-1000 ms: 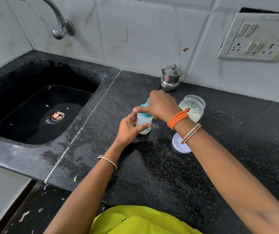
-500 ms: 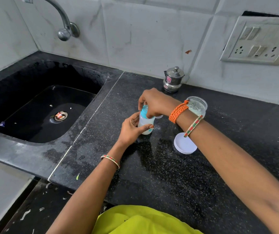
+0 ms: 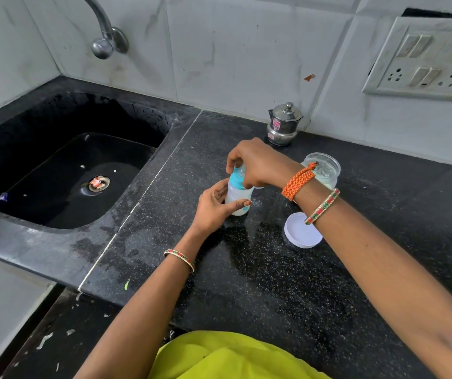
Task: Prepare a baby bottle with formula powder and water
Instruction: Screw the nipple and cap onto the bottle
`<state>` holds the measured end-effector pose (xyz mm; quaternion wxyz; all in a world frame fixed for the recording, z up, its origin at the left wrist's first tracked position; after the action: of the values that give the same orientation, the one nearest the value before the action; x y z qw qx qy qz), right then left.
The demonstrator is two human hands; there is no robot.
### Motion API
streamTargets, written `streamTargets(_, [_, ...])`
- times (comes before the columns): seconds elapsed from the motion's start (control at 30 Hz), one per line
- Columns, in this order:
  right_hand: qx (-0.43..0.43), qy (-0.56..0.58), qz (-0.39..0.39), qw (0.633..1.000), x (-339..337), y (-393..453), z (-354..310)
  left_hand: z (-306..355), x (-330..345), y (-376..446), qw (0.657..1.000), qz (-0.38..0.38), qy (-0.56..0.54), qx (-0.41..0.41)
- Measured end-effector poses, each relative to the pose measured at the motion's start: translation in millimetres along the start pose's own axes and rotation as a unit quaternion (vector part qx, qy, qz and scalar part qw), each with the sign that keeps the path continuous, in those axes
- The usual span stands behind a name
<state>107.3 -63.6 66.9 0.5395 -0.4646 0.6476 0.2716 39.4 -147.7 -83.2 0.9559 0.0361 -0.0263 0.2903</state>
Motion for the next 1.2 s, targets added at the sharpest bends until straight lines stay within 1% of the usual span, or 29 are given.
streamTargets(0.17, [0.029, 0.026, 0.024, 0.999, -20, 4, 11, -3, -1, 1, 1.0, 0.001, -0.006, -0.005])
streamTargets(0.27, [0.032, 0.038, 0.016, 0.999, -35, 3, 15, -3, -1, 2, 1.0, -0.001, -0.003, -0.006])
streamTargets(0.43, [0.017, 0.003, -0.033, 0.999, -17, 1, 6, -2, -1, 0, 1.0, 0.001, -0.009, -0.003])
streamTargets(0.57, [0.014, -0.01, -0.031, 0.999, -5, 3, -1, 0, -1, -1, 1.0, 0.0, -0.01, -0.004])
streamTargets(0.67, [0.037, -0.021, 0.001, 0.999, -2, 3, -2, 1, 1, -1, 1.0, -0.002, -0.009, 0.0])
streamTargets(0.77, [0.077, -0.068, 0.035, 0.994, 1, 0, -1, 3, 1, -1, 1.0, -0.002, -0.007, 0.011])
streamTargets(0.87, [0.113, -0.043, 0.019, 0.992, -9, -4, -2, 1, -1, -2, 1.0, 0.0, 0.0, 0.012])
streamTargets(0.9, [0.117, -0.051, 0.015, 0.992, -15, -5, -2, 1, -1, -2, 1.0, 0.002, 0.002, 0.008])
streamTargets(0.97, [0.077, -0.125, 0.001, 0.989, -24, -5, -1, 2, -1, -2, 1.0, 0.004, 0.001, 0.004])
streamTargets(1.0, [0.04, -0.152, -0.027, 0.987, -25, -4, -1, 2, 0, -2, 1.0, 0.003, 0.001, 0.005])
streamTargets(1.07, [-0.032, -0.154, -0.109, 0.982, -18, -4, -2, 2, 1, -1, 1.0, -0.001, -0.002, 0.005])
streamTargets(1.1, [-0.052, -0.13, -0.127, 0.982, -12, -4, -1, 2, 1, -1, 1.0, -0.001, -0.003, 0.005])
streamTargets(1.13, [-0.05, -0.104, -0.118, 0.986, -6, -4, -1, 2, 1, -1, 1.0, 0.002, -0.004, 0.004])
streamTargets(1.2, [-0.028, -0.061, -0.046, 0.997, 2, -5, 0, 2, 0, -2, 1.0, 0.005, -0.002, 0.005])
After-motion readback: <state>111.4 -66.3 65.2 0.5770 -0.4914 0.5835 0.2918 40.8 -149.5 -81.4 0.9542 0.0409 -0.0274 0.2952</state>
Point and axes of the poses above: each hand's wrist, its own y-axis towards the middle knuckle, its own x-axis out of the palm, z = x × y, the point moved 1 cm from there along y, towards the middle knuckle
